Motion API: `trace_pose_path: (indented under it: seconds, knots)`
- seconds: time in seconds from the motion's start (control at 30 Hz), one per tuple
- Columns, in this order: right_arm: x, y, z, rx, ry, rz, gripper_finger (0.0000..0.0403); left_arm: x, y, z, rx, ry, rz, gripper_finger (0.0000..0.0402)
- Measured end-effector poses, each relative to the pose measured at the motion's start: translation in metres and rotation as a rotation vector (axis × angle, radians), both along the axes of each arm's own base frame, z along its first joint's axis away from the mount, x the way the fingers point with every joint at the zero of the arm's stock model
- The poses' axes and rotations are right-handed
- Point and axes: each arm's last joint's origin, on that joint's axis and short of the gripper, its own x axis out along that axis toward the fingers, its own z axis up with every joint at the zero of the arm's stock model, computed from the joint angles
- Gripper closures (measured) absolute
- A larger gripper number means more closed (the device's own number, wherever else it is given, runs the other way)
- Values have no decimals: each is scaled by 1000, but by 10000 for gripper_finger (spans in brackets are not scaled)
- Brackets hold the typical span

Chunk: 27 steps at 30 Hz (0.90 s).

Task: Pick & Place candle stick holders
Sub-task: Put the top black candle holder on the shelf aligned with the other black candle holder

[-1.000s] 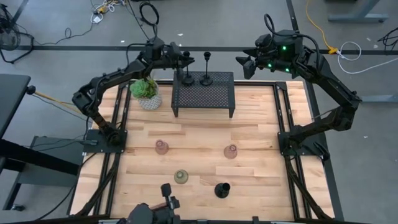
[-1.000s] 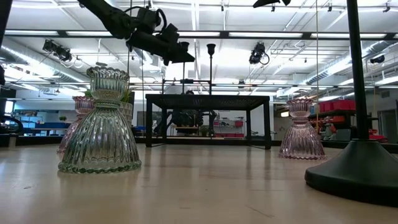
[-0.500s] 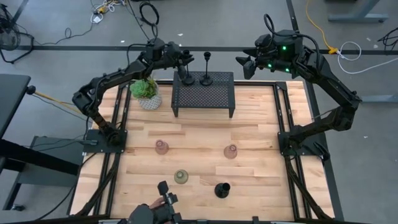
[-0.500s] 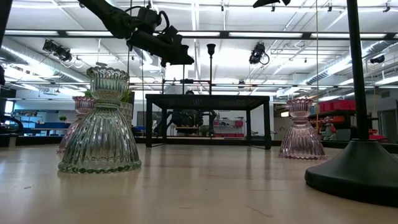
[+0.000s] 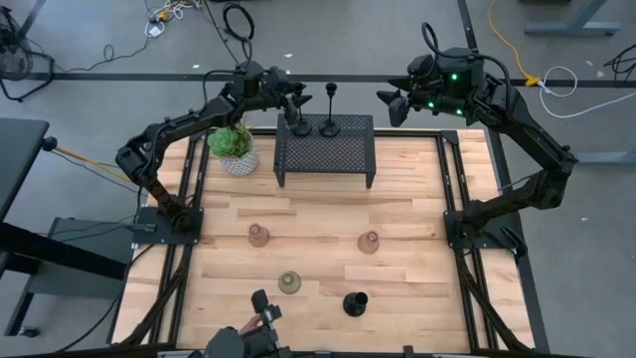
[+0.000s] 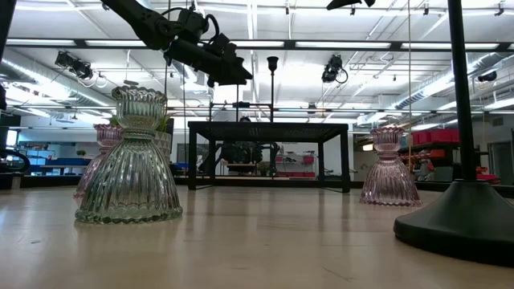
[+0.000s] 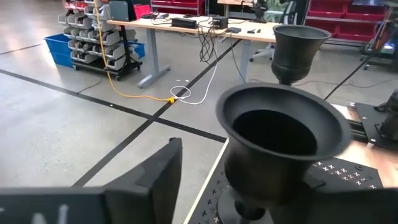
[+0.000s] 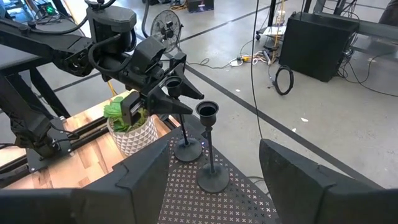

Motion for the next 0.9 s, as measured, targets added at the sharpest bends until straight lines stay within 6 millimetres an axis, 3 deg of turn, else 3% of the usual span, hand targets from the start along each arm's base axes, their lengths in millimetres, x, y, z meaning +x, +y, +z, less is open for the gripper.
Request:
trace_pose_path:
  seconds: [0.23, 0.9]
  knots:
    - [0, 0, 0, 0, 1, 0, 154, 2, -6, 5, 14, -7, -8, 166]
    - [-1, -1, 0, -31, 24, -13, 154, -24, -36, 37, -21, 35, -34, 165]
